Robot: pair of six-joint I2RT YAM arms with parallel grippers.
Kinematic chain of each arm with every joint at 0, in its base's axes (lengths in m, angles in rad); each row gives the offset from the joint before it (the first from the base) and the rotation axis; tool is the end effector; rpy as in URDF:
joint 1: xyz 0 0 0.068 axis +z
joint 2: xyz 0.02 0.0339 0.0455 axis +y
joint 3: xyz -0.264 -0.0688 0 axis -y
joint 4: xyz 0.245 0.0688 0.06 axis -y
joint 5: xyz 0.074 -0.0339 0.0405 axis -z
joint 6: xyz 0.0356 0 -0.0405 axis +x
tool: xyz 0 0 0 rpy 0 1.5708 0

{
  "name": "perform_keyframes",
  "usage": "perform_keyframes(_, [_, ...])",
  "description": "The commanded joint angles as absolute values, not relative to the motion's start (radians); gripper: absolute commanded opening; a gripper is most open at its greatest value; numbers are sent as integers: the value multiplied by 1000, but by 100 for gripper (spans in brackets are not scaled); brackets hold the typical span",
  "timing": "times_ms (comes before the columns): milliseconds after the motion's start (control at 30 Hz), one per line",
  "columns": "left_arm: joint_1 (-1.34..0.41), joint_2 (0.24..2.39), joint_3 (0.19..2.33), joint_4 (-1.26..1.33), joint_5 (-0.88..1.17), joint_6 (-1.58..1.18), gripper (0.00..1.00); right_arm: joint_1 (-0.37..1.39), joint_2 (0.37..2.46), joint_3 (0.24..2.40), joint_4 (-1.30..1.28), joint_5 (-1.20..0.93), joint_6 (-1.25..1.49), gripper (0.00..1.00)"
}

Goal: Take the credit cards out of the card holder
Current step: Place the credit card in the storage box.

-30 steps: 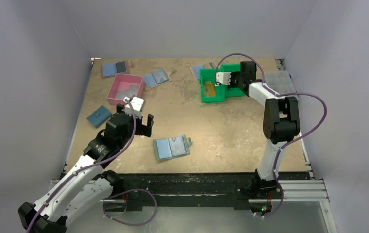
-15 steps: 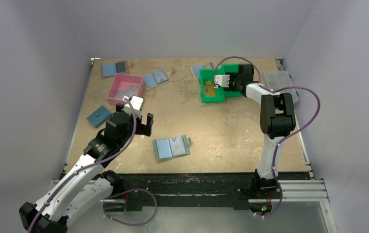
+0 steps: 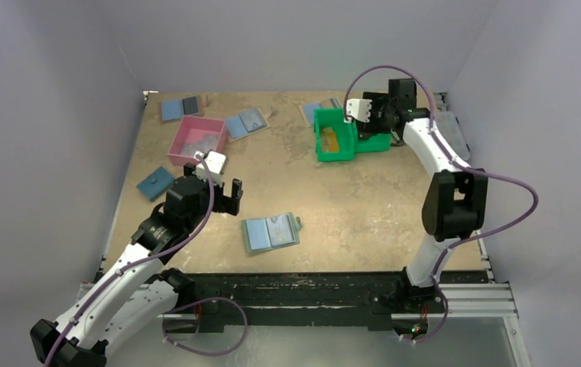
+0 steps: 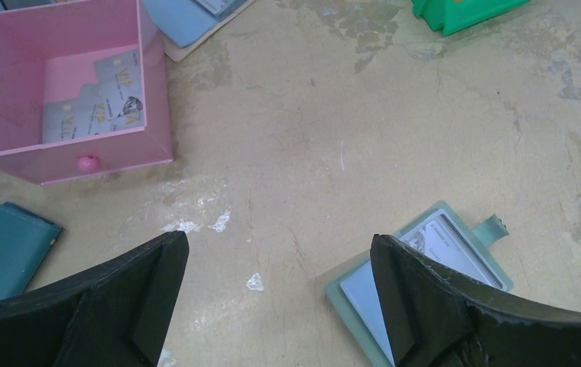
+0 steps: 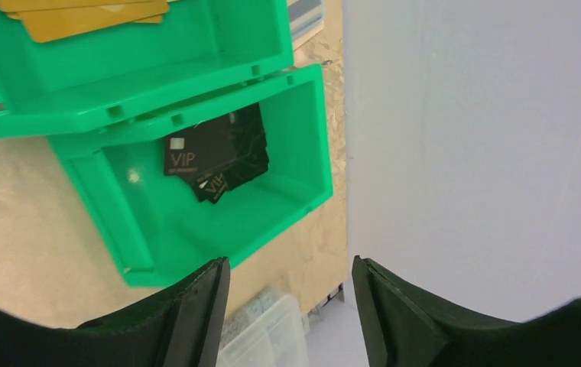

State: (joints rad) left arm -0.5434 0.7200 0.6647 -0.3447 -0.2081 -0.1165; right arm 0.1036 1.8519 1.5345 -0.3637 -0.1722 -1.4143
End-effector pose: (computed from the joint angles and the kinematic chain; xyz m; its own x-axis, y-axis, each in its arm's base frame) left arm 0.1491 -0.0815 0.2916 -0.3709 0.0912 -0.9242 0.3019 0.9529 -0.0272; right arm 0.4265 0.0505 0.2790 0.1338 -0.9645 -0.2277 -0.6551 0.0863 -0.7506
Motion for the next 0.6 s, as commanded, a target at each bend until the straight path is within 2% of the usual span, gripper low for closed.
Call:
perform_keyframes(0, [-533,718,681,-300,-159,-135,97,99,1734,1566,-588,-223,-1316,70])
perform_keyframes(200, [-529,730,686,-297,-83,-142,97,101,1441,1355,-613,-558,-1004,81])
perform_keyframes(333, [-527,745,696,-301,-18,-160,98,101,1246,1199,-540,-771,-804,98])
perform_keyframes(567, [-528,796,708,-283,145,-333,98,99,1025,987,-383,-1035,-497,99])
